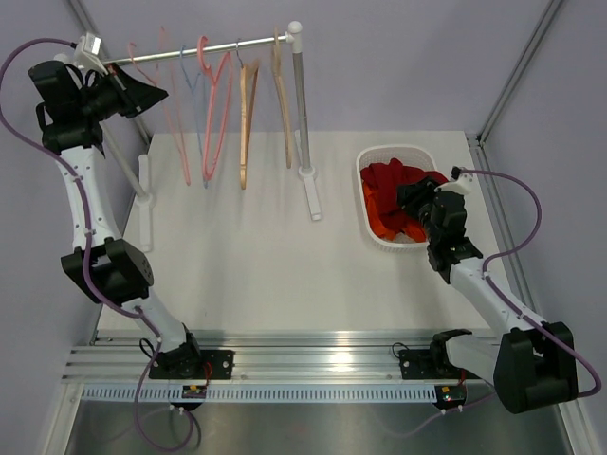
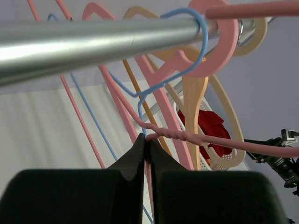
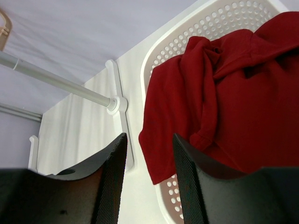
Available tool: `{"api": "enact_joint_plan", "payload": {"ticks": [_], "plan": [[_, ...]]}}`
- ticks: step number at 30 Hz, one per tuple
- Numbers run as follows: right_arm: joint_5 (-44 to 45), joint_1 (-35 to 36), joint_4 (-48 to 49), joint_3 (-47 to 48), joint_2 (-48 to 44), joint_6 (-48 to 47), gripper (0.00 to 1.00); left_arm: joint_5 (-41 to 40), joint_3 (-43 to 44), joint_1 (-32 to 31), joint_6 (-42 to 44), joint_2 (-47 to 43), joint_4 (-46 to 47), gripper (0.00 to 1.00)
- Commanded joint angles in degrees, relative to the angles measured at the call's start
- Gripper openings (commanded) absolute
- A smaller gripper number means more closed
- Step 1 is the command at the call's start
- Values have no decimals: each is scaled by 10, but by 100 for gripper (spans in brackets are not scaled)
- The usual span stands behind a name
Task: Remove the t-shirt from the hanger
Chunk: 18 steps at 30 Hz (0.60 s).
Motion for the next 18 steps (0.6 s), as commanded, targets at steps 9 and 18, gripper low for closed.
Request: {"api": "enact_joint_plan", "payload": {"ticks": [9,18], "plan": [[46,40,30,2,-15,-47,51,35,94,12,-135,108,137,0],[60,55,20,8,-31,-56,52,8,49,7,-124,118,137,0]]}}
